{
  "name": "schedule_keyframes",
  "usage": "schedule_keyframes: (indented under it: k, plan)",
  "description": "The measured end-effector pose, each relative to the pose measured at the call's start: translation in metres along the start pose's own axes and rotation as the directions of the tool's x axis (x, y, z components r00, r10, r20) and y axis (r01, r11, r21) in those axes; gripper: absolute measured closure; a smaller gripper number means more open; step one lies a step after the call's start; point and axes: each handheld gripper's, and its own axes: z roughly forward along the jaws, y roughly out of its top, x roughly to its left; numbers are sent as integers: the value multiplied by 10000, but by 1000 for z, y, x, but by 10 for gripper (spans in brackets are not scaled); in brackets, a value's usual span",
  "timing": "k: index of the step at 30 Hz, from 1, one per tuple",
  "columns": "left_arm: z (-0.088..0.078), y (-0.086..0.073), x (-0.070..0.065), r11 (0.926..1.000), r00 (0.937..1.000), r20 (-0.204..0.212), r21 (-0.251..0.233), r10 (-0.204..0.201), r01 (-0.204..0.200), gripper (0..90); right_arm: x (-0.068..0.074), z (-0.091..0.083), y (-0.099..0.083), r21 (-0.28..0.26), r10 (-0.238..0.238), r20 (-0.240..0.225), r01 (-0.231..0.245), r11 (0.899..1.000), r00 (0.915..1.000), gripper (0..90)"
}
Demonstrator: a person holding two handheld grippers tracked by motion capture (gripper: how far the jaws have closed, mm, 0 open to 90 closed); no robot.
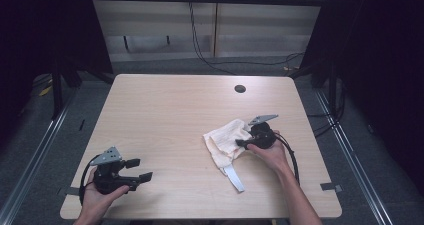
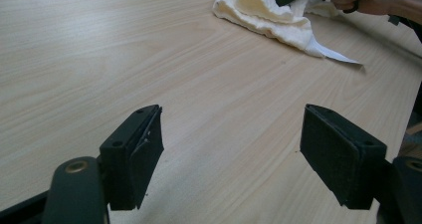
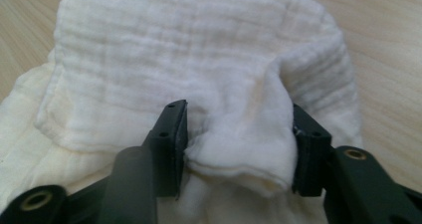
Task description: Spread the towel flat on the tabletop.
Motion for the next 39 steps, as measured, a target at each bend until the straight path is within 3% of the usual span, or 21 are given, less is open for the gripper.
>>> schedule_keyframes:
  k: [1, 4, 6, 9, 17, 21, 26, 30, 39]
  plan:
    - [0, 0, 0, 10000, 10000, -39, 51, 27, -27, 244, 1, -1, 0, 79, -73, 245, 71, 9999, 9997, 586]
    - [1, 0, -1, 10000, 10000, 24, 45, 50, -51, 242, 2, -1, 1, 222, -99, 252, 94, 9997, 9996, 665]
    - [2, 0, -2, 9999, 10000, 51, 89, 63, -64, 242, 1, -2, 1, 186, 51, -25, -50, 9998, 10000, 746]
    - [2, 1, -1, 9999, 9999, 80, 108, 104, -105, 242, 2, -3, -1, 173, 158, -369, -151, 9997, 9992, 794]
    - [2, 1, -1, 9999, 9999, 86, 96, 109, -110, 243, 8, -5, -4, 250, 358, -759, -340, 9991, 9965, 817]
    - [0, 1, -2, 9998, 9999, 14, -168, 133, -133, 257, 15, -5, -3, 367, 232, -795, -204, 9991, 9966, 817]
    - [0, 1, -1, 9999, 9999, 170, -142, 4, -2, 256, 24, -3, -4, 221, 43, -1078, -20, 9998, 9942, 819]
    - [0, 1, -1, 9999, 9998, 166, -63, 103, -102, 260, 28, -4, -6, 193, 280, -1307, -257, 9995, 9910, 819]
    - [0, 0, -1, 9999, 9997, 178, -9, 148, -148, 275, 40, -8, -1, 1, 124, -1789, -126, 9999, 9838, 821]
